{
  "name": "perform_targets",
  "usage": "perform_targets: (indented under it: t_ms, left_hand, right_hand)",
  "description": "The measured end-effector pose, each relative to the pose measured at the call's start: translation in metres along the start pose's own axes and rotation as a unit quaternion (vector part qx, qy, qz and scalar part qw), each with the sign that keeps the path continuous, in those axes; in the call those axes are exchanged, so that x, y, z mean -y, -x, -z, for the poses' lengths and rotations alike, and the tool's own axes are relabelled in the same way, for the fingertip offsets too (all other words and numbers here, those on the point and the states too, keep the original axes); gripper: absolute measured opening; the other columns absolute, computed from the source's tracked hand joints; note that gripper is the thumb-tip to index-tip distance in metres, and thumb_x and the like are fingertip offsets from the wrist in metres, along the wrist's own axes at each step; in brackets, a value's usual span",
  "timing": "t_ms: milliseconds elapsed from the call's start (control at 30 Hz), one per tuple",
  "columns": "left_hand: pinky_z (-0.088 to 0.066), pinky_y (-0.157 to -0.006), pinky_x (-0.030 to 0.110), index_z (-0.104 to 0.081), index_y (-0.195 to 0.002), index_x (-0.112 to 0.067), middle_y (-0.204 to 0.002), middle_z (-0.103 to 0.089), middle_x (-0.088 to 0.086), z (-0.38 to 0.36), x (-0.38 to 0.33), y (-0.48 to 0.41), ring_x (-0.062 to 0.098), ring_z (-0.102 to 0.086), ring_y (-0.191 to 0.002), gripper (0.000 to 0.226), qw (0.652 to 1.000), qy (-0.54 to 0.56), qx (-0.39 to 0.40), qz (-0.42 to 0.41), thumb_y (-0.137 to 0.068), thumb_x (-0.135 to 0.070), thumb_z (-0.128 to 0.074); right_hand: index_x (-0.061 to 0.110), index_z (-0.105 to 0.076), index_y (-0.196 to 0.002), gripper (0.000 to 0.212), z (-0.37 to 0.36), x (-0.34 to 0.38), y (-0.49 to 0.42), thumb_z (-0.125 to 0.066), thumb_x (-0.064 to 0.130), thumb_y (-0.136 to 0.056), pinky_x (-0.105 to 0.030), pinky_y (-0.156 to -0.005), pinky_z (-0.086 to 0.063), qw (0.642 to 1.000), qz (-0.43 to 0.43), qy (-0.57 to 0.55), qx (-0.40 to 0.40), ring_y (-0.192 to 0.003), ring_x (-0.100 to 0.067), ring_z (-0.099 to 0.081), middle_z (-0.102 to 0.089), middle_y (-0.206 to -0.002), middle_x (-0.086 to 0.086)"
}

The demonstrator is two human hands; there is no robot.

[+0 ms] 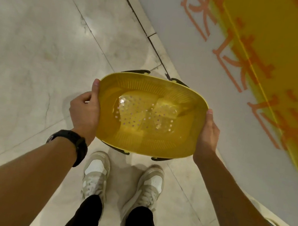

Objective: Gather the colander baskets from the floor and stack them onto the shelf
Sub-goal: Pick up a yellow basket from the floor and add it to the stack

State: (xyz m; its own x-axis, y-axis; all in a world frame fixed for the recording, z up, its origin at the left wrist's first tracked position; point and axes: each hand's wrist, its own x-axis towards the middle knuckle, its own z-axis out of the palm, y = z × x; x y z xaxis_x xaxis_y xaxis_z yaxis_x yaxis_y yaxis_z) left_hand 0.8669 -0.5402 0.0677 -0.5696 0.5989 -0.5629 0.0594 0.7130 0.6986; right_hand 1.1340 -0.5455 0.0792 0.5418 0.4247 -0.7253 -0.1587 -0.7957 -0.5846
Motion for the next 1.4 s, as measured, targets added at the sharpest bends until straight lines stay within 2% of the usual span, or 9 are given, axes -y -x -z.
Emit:
perform_targets:
  t_ms: [133, 233, 333, 533, 733, 833, 1000, 1200, 1400]
  left_hand:
    - [-0.044, -0.058, 0.027, -0.062, -0.058, -0.022, -0.054, -0.052, -0.004, 0.050, -0.065, 0.016, 0.015, -0.050, -0.055, 0.057, 0.999, 0.044, -0.018, 0.002, -0.092, -0.067, -0.052]
    - [-0.047, -0.061, 0.026, -0.074, -0.094, -0.005, -0.069, -0.061, -0.003, 0.085, -0.110, 0.027, 0.014, -0.057, -0.063, 0.071, 0.998, 0.049, -0.034, 0.003, -0.089, -0.072, -0.050]
    - [-0.049, -0.063, 0.028, -0.072, -0.105, -0.002, -0.076, -0.061, 0.000, 0.122, -0.152, 0.042, 0.016, -0.056, -0.067, 0.077, 0.997, 0.062, -0.051, 0.000, -0.088, -0.073, -0.050]
    - [-0.056, -0.080, 0.042, -0.075, -0.095, -0.020, -0.088, -0.072, -0.001, 0.210, -0.218, 0.086, 0.026, -0.067, -0.085, 0.066, 0.994, 0.071, -0.083, 0.016, -0.084, -0.079, -0.048]
    - [-0.055, -0.074, 0.047, -0.070, -0.081, -0.005, -0.081, -0.071, 0.018, 0.309, -0.285, 0.124, 0.031, -0.062, -0.072, 0.079, 0.991, 0.075, -0.107, 0.019, -0.085, -0.080, -0.045]
    - [-0.056, -0.078, 0.051, -0.069, -0.088, 0.001, -0.089, -0.072, 0.023, 0.356, -0.314, 0.136, 0.040, -0.067, -0.081, 0.085, 0.990, 0.088, -0.113, 0.009, -0.087, -0.080, -0.043]
    - [-0.043, -0.065, 0.041, -0.061, -0.073, -0.004, -0.086, -0.067, 0.028, 0.425, -0.340, 0.145, 0.039, -0.062, -0.074, 0.078, 0.983, 0.118, -0.139, -0.015, -0.088, -0.078, -0.042]
    - [-0.053, -0.078, 0.047, -0.063, -0.066, -0.011, -0.073, -0.068, 0.016, 0.479, -0.363, 0.144, 0.036, -0.063, -0.077, 0.072, 0.962, 0.187, -0.197, 0.019, -0.089, -0.076, -0.043]
    - [-0.049, -0.076, 0.043, -0.060, -0.070, -0.017, -0.074, -0.062, 0.014, 0.502, -0.394, 0.116, 0.033, -0.060, -0.076, 0.063, 0.937, 0.214, -0.274, 0.029, -0.087, -0.077, -0.045]
  right_hand:
    - [0.021, -0.056, -0.133, 0.054, -0.009, 0.069, 0.051, -0.042, 0.059, -0.098, -0.045, -0.089, -0.052, 0.999, 0.021, 0.013, 0.023, -0.108, -0.025, -0.060, -0.061, -0.125, -0.005]
    - [0.020, -0.051, -0.141, 0.062, -0.015, 0.119, 0.089, -0.049, 0.060, -0.094, -0.055, -0.103, -0.047, 0.999, 0.017, -0.007, 0.041, -0.120, -0.031, -0.058, -0.059, -0.136, -0.006]
    - [0.020, -0.056, -0.138, 0.058, -0.019, 0.162, 0.130, -0.051, 0.058, -0.094, -0.054, -0.106, -0.045, 0.996, 0.036, -0.017, 0.076, -0.122, -0.029, -0.058, -0.059, -0.138, -0.006]
    - [0.023, -0.053, -0.139, 0.058, -0.026, 0.222, 0.226, -0.048, 0.060, -0.095, -0.053, -0.104, -0.047, 0.987, 0.068, 0.010, 0.142, -0.119, -0.028, -0.060, -0.061, -0.133, -0.005]
    - [0.020, -0.051, -0.140, 0.056, -0.037, 0.274, 0.335, -0.045, 0.056, -0.098, -0.054, -0.105, -0.046, 0.978, 0.100, 0.035, 0.182, -0.119, -0.030, -0.059, -0.061, -0.133, -0.008]
    - [0.018, -0.055, -0.136, 0.054, -0.045, 0.299, 0.386, -0.040, 0.055, -0.100, -0.055, -0.104, -0.047, 0.973, 0.107, 0.059, 0.196, -0.116, -0.032, -0.061, -0.063, -0.130, -0.011]
    - [0.021, -0.054, -0.139, 0.052, -0.075, 0.344, 0.462, -0.040, 0.054, -0.100, -0.054, -0.108, -0.043, 0.958, 0.156, 0.076, 0.228, -0.126, -0.032, -0.054, -0.056, -0.141, -0.008]
    - [0.026, -0.060, -0.104, 0.028, -0.132, 0.400, 0.521, -0.041, 0.047, -0.102, -0.043, -0.089, -0.051, 0.923, 0.217, 0.120, 0.293, -0.093, -0.024, -0.063, -0.065, -0.106, -0.004]
    - [0.023, -0.067, -0.080, 0.039, -0.204, 0.450, 0.535, -0.045, 0.048, -0.100, -0.043, -0.081, -0.055, 0.899, 0.238, 0.172, 0.325, -0.084, -0.027, -0.067, -0.071, -0.087, -0.005]
